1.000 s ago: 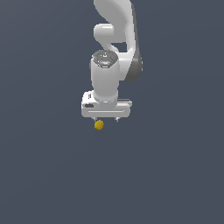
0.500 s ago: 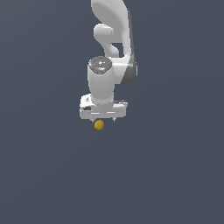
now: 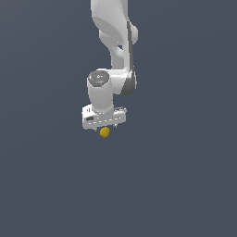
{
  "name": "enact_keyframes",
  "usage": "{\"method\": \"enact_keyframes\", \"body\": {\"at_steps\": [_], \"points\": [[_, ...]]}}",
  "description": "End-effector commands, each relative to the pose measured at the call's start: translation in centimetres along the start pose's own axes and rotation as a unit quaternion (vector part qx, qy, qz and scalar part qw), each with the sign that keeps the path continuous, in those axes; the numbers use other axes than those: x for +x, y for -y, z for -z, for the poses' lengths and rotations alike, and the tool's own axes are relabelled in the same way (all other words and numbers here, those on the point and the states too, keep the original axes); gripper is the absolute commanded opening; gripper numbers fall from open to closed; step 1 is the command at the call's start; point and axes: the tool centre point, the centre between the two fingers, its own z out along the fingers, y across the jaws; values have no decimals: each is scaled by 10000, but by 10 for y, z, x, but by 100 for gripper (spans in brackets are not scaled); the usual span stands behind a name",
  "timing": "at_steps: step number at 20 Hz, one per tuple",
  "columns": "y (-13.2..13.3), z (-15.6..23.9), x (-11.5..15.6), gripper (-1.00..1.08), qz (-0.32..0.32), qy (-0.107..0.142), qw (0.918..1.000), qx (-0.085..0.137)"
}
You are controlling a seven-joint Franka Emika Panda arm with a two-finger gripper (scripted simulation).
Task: Pick up the object and move it to a goal position.
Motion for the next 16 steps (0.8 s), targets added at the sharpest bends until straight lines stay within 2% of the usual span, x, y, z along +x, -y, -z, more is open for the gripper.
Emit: {"method": "enact_keyframes", "body": {"at_steps": [1, 8, 16], "points": [[-3, -9, -7, 100, 148, -4, 9999, 16], [-7, -23, -20, 100, 363, -6, 9993, 40], [-8, -29, -21, 100, 366, -3, 9993, 42]]}}
